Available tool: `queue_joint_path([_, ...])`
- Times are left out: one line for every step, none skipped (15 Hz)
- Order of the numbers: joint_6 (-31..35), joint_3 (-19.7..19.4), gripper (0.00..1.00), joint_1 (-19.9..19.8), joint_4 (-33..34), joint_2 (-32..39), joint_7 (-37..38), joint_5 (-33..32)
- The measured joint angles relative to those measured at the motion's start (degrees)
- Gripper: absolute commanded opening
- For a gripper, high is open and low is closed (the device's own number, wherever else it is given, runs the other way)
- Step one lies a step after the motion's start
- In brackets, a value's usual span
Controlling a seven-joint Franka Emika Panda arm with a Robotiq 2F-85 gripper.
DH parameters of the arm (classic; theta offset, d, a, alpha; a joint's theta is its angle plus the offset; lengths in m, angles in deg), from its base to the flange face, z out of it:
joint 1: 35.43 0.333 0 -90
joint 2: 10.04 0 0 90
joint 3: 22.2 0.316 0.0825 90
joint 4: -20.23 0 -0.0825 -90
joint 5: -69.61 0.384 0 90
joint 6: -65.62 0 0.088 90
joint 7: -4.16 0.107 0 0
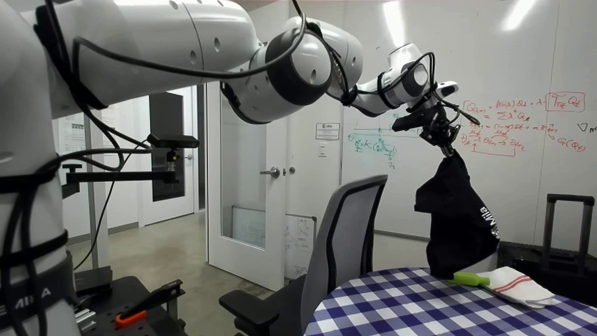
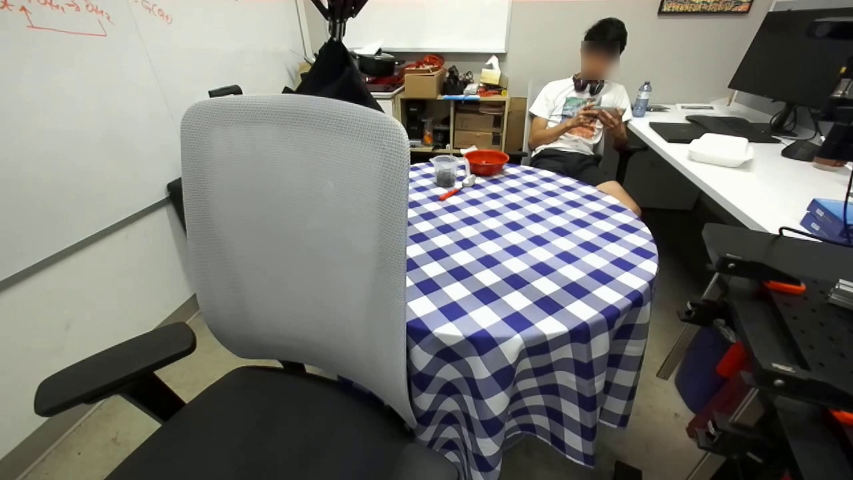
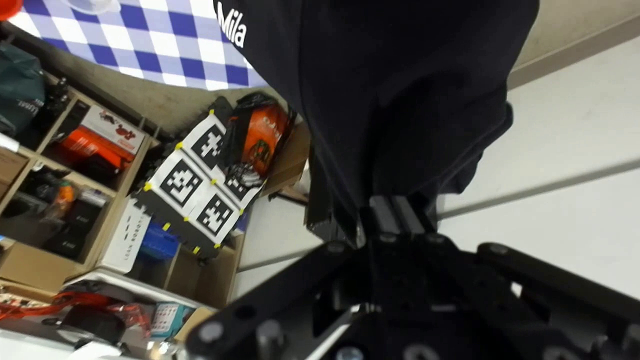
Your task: Put the cloth on the head rest
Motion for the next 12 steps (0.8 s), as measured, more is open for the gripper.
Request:
queue_joint_path([-1.84, 1.05, 0.03, 0.02, -0.60, 0.06, -2.01, 0.47])
queue_joint_path([-3.33, 2.07, 0.03, 0.06, -1.45, 0.22, -3.86, 0.83])
queue_joint_path([-4.94, 2.93, 0.03, 0.13, -2.27, 0.42, -5.64, 0.96])
queue_joint_path([-7.05, 3.62, 0.03, 0.17, -2.89, 0.45, -7.52, 0.99])
queue_joint_path([-9.83, 4.07, 0.03, 0.13, -2.70, 0.49, -9.13, 1.00])
queue_joint_path([-12.44, 4.27, 0.03, 0.07, -2.05, 0.43, -10.39, 1.01])
queue_joint_path([-13.92, 4.27, 0.03, -0.05, -1.71, -0.02, -11.34, 1.01])
queue_joint_path([-14.64, 4.27, 0.03, -0.26, -1.67, -0.84, -12.09, 1.01])
queue_joint_path([-15.18, 4.29, 0.03, -0.55, -1.59, -1.88, -12.72, 1.01])
queue_joint_path([-15.54, 4.35, 0.03, -0.91, -1.46, -3.10, -13.39, 1.08])
queue_joint_path([-15.81, 4.48, 0.03, -1.28, -1.33, -4.46, -14.13, 1.19])
queue_joint_path([-16.31, 4.62, 0.03, -1.58, -1.23, -5.88, -15.14, 1.22])
